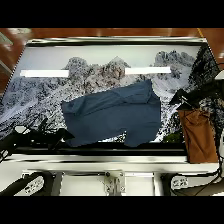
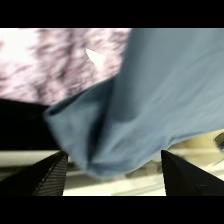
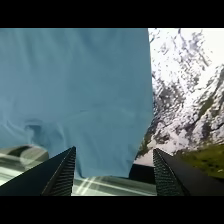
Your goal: Fold the shirts.
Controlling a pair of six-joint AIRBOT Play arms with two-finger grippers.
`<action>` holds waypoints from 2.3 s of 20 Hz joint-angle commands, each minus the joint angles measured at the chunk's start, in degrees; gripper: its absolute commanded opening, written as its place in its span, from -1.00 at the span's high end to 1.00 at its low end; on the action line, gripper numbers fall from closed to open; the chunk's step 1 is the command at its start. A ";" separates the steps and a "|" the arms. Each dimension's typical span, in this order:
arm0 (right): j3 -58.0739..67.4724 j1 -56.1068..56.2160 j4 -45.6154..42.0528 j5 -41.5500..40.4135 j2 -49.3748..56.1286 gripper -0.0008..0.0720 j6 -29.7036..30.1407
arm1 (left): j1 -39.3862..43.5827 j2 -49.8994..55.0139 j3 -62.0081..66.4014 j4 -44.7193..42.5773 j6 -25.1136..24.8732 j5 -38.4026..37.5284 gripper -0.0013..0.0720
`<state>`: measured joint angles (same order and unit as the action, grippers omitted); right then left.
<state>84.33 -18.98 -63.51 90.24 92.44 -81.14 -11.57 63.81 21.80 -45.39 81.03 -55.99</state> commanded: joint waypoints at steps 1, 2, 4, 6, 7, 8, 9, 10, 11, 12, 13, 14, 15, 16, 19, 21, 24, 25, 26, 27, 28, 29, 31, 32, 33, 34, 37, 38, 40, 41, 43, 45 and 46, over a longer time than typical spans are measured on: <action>-0.20 0.59 -0.20 -1.40 -0.02 -0.64 -0.22 | 4.90 0.02 -0.57 1.97 3.13 8.35 -0.08; -0.20 0.59 -0.85 -1.31 0.00 -0.69 -0.22 | 6.16 0.02 -0.55 2.69 3.21 9.20 0.25; -0.42 0.59 -1.68 -1.40 0.26 -0.69 -0.24 | 7.08 -0.07 -0.50 4.09 2.45 9.16 0.87; -2.93 0.63 -1.44 -2.97 0.37 -0.88 -0.22 | 7.06 -0.52 0.04 4.31 0.37 7.69 0.87; -4.83 0.63 -1.40 -4.42 0.37 -0.88 -0.26 | 7.06 -1.07 0.44 4.31 0.39 7.13 0.87; -7.08 0.63 -1.27 -5.88 0.37 -0.88 -0.26 | 7.06 -1.97 0.87 4.28 0.31 6.86 0.87; -9.40 0.63 -0.81 -7.08 0.37 -0.88 -0.22 | 7.06 -3.15 1.33 4.31 -0.68 6.71 0.87; -11.96 0.63 -0.72 -8.24 0.37 -0.88 0.13 | 7.06 -4.39 1.75 4.31 -1.86 6.67 0.87; -14.49 0.63 -0.81 -9.07 0.37 -0.88 0.63 | 7.06 -5.88 2.19 4.28 -3.34 6.38 0.87; -17.22 0.63 -0.59 -10.29 0.37 -0.87 0.87 | 7.06 -7.26 2.56 4.31 -4.22 5.92 0.87; -19.54 0.63 0.42 -11.91 0.37 -0.77 1.38 | 7.06 -8.52 2.82 4.31 -4.35 5.42 0.87; -21.55 0.66 1.88 -13.92 0.37 -0.58 1.75 | 7.06 -9.49 3.08 4.31 -4.33 5.05 0.86; -22.86 0.63 3.61 -15.67 0.37 -0.58 2.23 | 7.06 -10.29 3.23 4.31 -4.33 4.92 0.87; -23.65 0.63 5.18 -16.96 0.37 -0.58 2.89 | 7.06 -10.93 3.23 4.28 -4.35 4.94 0.87; -23.82 0.66 5.60 -17.46 0.37 -0.59 3.06 | 6.88 -11.43 3.23 4.28 -4.35 4.96 0.87; -23.85 0.74 5.66 -17.81 0.37 -0.59 3.13 | 6.88 -11.43 3.23 4.31 -4.37 4.96 0.87; -23.89 3.87 5.22 -20.35 0.46 -0.59 3.23 | 6.88 -11.45 3.23 4.33 -4.35 4.90 0.87; -23.89 5.62 4.81 -21.49 0.72 -0.58 3.23 | 6.88 -11.45 3.23 4.31 -4.35 4.90 0.86; -23.87 7.19 4.48 -22.51 1.03 -0.58 3.23 | 6.88 -11.45 3.23 4.31 -4.35 4.92 0.87; -23.87 8.46 4.09 -23.15 1.18 -0.39 3.21 | 6.88 -11.45 3.23 4.31 -4.35 4.92 0.86; -23.87 9.18 4.04 -23.47 1.20 -0.13 3.15 | 6.88 -11.45 3.23 4.28 -4.39 4.92 0.87; -23.87 9.46 4.13 -23.41 1.18 0.04 2.97 | 6.88 -11.45 3.23 4.31 -4.59 4.94 0.86; -23.85 9.29 4.81 -22.47 0.98 0.78 2.67 | 6.88 -11.45 3.23 4.28 -5.53 4.92 0.87; -23.74 9.09 5.46 -21.81 0.26 0.79 3.21 | 6.86 -11.45 3.30 4.26 -6.36 4.94 0.87; -23.39 9.09 5.62 -21.22 -1.16 0.79 4.85 | 6.84 -11.45 3.89 4.24 -7.80 4.55 0.87; -22.58 9.09 5.88 -20.79 -3.17 0.79 7.21 | 6.84 -11.45 5.31 4.24 -8.44 3.78 0.87; -15.17 9.09 9.90 -20.55 -13.07 0.79 16.13 | 6.84 -12.41 17.33 2.01 -8.39 -0.76 0.87; -10.56 9.09 10.29 -21.53 -17.16 0.79 16.87 | 6.84 -13.42 24.20 0.22 -8.35 -2.21 0.87; -0.83 9.09 10.54 -24.72 -25.14 0.79 16.90 | 6.84 -15.91 40.33 -3.45 -6.95 -3.69 0.87; 4.26 9.09 10.54 -26.67 -29.49 0.79 16.74 | 6.84 -17.14 48.68 -4.94 -5.70 -4.24 0.87; 12.17 9.09 10.45 -29.66 -37.29 0.79 15.63 | 6.84 -19.45 64.63 -8.00 -3.93 -4.70 0.87; 17.75 9.09 9.38 -31.54 -43.85 0.79 14.03 | 6.84 -21.64 76.61 -10.73 -2.95 -4.68 0.87; 19.67 9.09 8.48 -31.82 -46.62 0.79 12.55 | 6.84 -22.86 80.83 -11.37 -1.60 -4.68 0.87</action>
<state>95.98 -9.96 -53.69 61.95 54.61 -66.52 -4.71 43.92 86.46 -52.40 76.64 -60.18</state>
